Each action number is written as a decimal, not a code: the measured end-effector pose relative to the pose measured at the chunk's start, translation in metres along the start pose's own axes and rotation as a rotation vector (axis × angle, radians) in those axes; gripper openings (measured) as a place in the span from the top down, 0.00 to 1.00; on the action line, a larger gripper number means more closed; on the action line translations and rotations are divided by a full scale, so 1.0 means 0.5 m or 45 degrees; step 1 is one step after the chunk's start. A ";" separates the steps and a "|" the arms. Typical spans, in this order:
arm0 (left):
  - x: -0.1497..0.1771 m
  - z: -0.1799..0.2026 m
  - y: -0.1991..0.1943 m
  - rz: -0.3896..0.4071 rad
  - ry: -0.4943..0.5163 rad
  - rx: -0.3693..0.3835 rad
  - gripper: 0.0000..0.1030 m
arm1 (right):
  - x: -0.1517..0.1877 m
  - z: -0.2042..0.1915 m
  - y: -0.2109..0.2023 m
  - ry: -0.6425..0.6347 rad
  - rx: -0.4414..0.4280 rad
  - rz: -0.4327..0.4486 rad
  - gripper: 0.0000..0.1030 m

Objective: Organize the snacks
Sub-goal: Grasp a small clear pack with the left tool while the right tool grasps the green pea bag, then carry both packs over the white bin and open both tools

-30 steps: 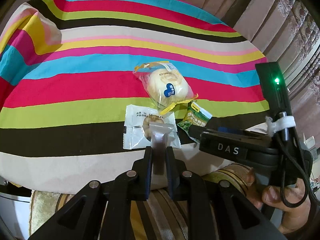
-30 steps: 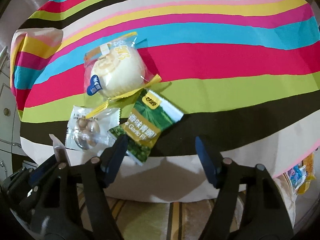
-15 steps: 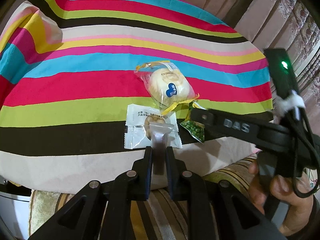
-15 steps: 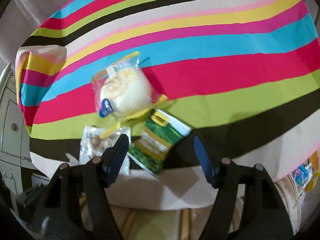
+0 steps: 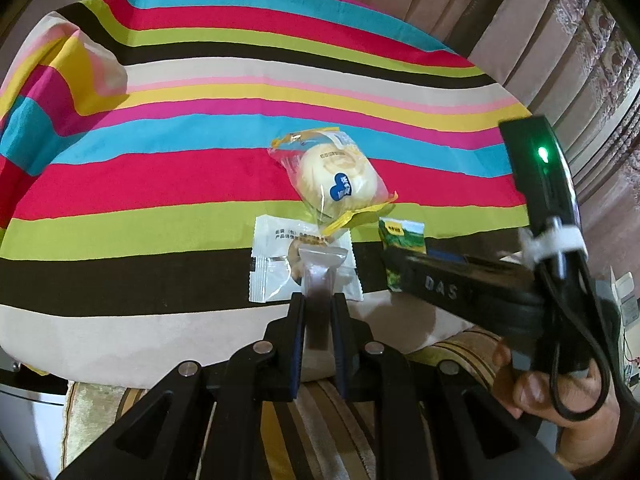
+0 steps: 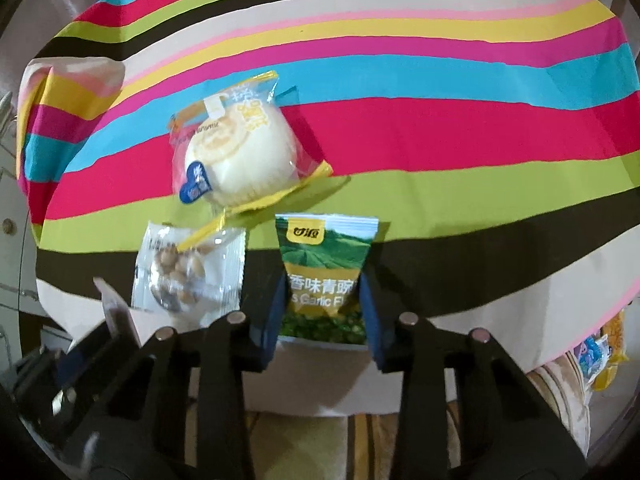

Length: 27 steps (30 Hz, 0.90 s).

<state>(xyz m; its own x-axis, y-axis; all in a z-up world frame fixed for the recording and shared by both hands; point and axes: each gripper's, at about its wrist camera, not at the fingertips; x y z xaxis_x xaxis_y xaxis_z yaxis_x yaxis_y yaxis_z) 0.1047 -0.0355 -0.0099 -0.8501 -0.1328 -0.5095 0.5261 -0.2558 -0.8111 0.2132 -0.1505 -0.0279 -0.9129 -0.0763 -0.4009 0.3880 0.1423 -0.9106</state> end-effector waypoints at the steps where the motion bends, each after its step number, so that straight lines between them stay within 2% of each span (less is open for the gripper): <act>1: -0.001 0.003 -0.001 0.002 0.004 -0.005 0.87 | 0.004 0.001 -0.005 -0.001 -0.002 0.008 0.64; 8: -0.012 0.026 -0.011 0.015 0.016 0.008 0.87 | 0.028 0.034 -0.068 -0.016 -0.012 0.097 0.65; 14: -0.022 0.075 -0.008 0.011 0.069 0.028 0.87 | 0.040 0.102 -0.122 0.019 -0.012 0.163 0.65; 23: -0.039 0.188 0.011 -0.014 0.201 0.098 0.87 | 0.059 0.205 -0.171 0.114 0.039 0.224 0.65; 27: -0.040 0.262 0.026 -0.044 0.286 0.156 0.87 | 0.078 0.298 -0.206 0.178 0.067 0.249 0.65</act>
<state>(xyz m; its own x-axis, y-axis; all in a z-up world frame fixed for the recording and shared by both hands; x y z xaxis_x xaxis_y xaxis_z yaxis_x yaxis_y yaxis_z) 0.1257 -0.1616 0.0272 -0.8342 0.0904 -0.5440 0.4783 -0.3725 -0.7953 0.1566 -0.3150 0.0356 -0.8269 0.0854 -0.5559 0.5620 0.0894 -0.8223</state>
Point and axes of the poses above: each gripper's, at about its wrist camera, not at the fingertips, and y roughly the way its jaws point, z to its right, x to its underside
